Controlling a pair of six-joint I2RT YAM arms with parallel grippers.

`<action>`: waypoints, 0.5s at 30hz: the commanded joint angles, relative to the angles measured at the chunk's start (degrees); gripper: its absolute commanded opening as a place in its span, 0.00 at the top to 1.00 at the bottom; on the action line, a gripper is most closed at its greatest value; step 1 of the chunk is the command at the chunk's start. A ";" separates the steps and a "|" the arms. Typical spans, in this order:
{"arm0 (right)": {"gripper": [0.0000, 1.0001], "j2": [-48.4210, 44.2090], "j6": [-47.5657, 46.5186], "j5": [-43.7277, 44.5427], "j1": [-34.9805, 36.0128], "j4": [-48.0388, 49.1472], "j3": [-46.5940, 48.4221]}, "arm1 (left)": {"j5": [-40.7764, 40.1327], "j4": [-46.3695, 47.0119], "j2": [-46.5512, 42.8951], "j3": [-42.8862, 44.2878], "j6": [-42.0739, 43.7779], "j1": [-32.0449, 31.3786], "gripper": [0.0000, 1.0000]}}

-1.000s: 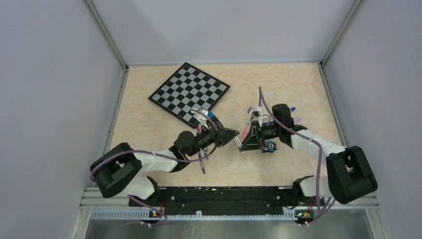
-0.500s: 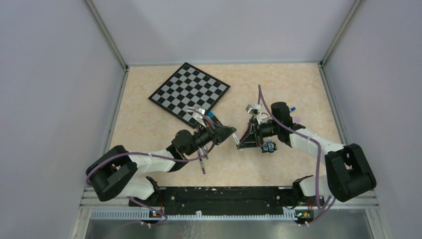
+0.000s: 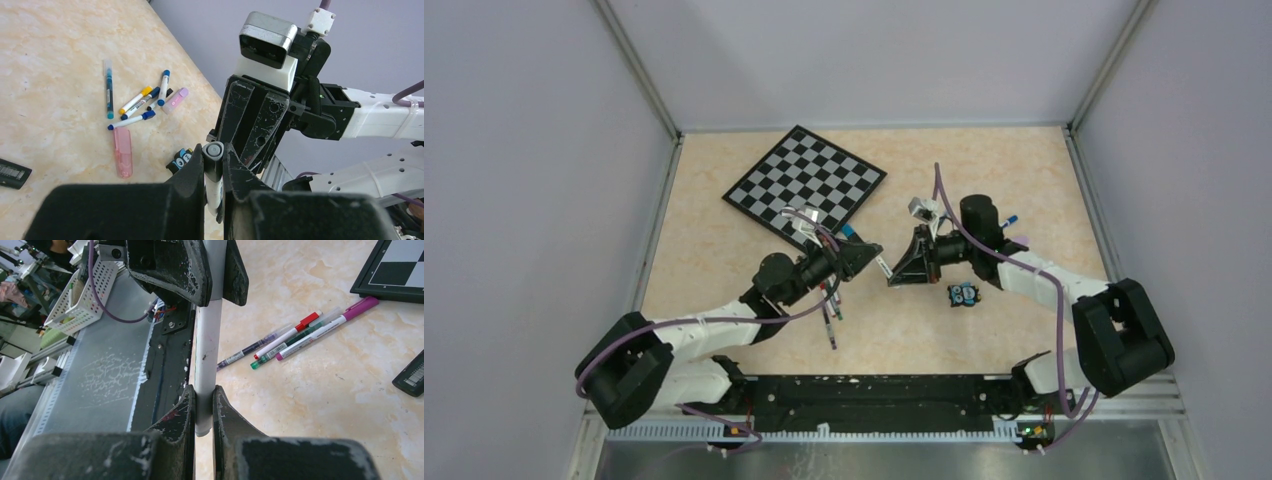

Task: Open the pen caps
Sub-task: Open the pen cap from the pen.

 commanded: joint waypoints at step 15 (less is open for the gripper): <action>1.00 4.71 -0.85 -8.39 4.98 -8.44 -1.83 | -27.86 16.05 -8.74 2.43 0.36 7.44 1.00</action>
